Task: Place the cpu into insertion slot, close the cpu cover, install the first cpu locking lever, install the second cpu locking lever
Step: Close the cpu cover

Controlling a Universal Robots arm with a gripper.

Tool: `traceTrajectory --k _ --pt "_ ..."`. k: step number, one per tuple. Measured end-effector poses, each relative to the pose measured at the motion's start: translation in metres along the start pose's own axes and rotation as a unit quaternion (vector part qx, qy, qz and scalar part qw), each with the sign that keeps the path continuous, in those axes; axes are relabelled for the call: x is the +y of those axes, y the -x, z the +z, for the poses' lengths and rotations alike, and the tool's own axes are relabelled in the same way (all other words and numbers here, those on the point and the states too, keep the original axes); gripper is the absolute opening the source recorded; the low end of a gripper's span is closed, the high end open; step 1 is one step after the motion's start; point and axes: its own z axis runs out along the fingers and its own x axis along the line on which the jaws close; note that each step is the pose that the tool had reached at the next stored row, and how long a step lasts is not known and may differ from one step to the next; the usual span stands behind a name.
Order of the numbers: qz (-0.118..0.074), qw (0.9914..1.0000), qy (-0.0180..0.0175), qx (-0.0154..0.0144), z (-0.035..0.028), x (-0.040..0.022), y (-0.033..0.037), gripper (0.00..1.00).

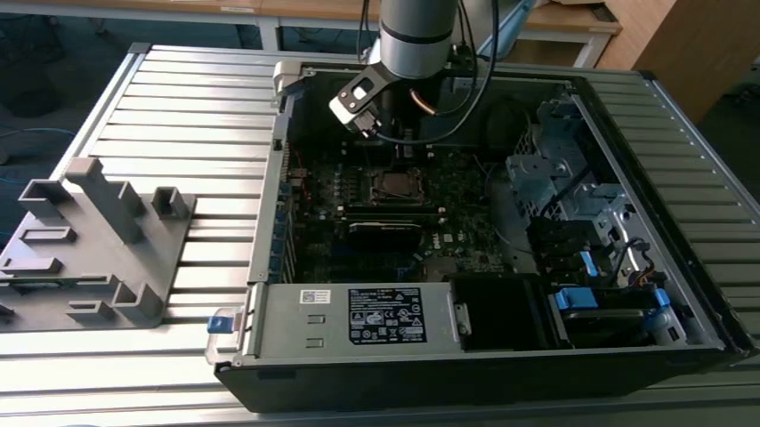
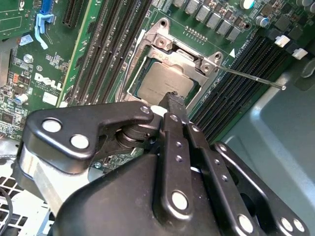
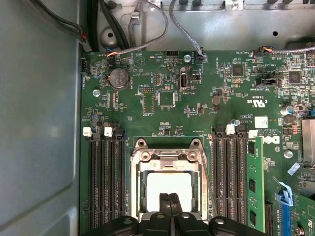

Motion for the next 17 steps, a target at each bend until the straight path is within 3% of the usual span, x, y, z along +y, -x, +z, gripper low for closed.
traceTrajectory --k 3,5,9,15,17 --pt "-0.020 0.99980 -0.0005 0.0008 0.0002 0.0000 0.0000 0.11" --pt "-0.041 0.99918 -0.0010 0.0015 0.0004 0.0000 0.0000 0.11" --pt "-0.076 0.99709 -0.0021 0.0026 0.0006 0.0000 0.0000 0.11" --pt "-0.081 0.99669 -0.0022 0.0029 0.0006 0.0000 0.0000 0.11" --pt "-0.095 0.99547 -0.0026 0.0034 0.0006 0.0000 0.0000 0.11"
